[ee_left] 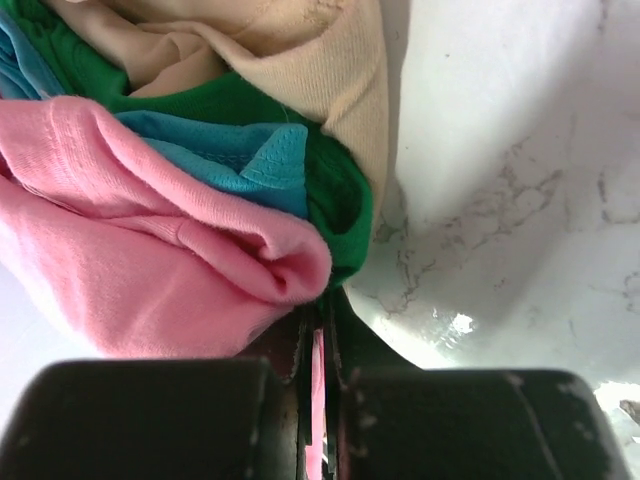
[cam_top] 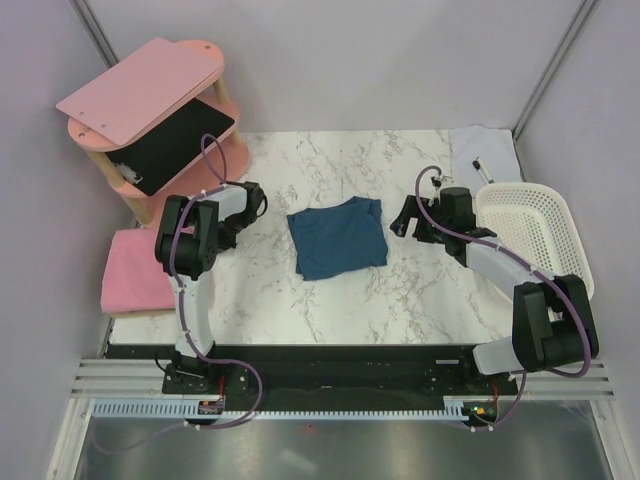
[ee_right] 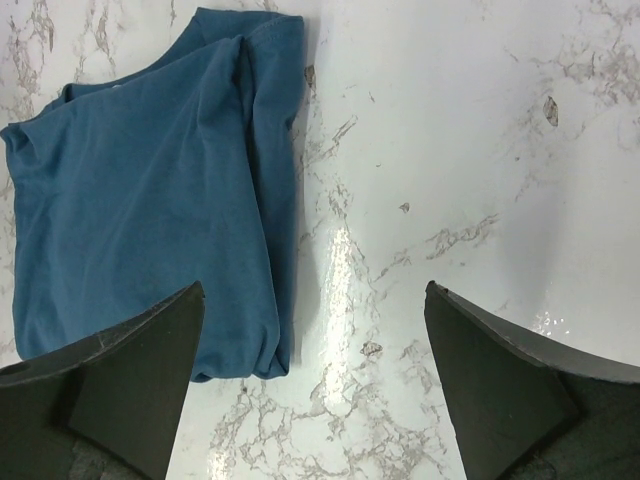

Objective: Fold and stack the t-shirts
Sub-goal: Neatly place the folded tshirt to the corner

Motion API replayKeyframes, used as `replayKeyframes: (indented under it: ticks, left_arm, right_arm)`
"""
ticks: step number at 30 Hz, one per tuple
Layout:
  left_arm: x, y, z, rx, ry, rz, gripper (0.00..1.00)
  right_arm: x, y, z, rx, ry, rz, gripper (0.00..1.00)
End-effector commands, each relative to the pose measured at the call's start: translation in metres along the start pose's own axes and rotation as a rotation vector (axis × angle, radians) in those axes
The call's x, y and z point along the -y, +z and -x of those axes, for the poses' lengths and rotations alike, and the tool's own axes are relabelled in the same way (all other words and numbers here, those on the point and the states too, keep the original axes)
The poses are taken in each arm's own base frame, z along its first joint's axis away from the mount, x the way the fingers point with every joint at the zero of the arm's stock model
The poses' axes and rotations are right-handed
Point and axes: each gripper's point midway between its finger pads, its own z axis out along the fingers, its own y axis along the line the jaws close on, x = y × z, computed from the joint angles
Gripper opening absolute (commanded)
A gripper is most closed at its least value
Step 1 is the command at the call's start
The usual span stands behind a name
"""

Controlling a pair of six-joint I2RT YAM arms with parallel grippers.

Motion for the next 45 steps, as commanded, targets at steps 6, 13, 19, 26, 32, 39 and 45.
replayKeyframes:
  ticks: [6,13,19,26,32,39,45]
  left_arm:
    - [0.075,-0.064,0.019,0.117,-0.045,-0.367,0.02]
    - [0.111,-0.127,0.055,0.218,-0.027,-0.508,0.02]
    - [0.115,-0.148,0.078,0.223,-0.056,-0.518,0.14]
    - [0.1,-0.204,0.071,0.358,-0.077,-0.552,0.77]
    - [0.102,-0.255,0.06,0.472,-0.093,-0.652,0.83]
    - [0.136,-0.26,0.042,0.471,-0.162,-0.876,0.82]
    - [0.152,-0.251,0.025,0.454,-0.23,-1.012,0.79]
  right_arm:
    - [-0.005,0.005,-0.004,-0.005,0.022,0.05,0.98]
    - [-0.001,0.009,-0.015,-0.029,0.03,0.043,0.98]
    - [0.001,0.009,-0.024,-0.051,0.027,0.047,0.98]
    - [0.0,0.011,-0.026,-0.052,0.038,0.057,0.98]
    - [0.001,0.021,-0.035,-0.081,0.065,0.072,0.98]
    - [0.002,0.023,-0.044,-0.101,0.073,0.076,0.98]
    - [0.0,0.027,-0.039,-0.066,0.069,0.096,0.98]
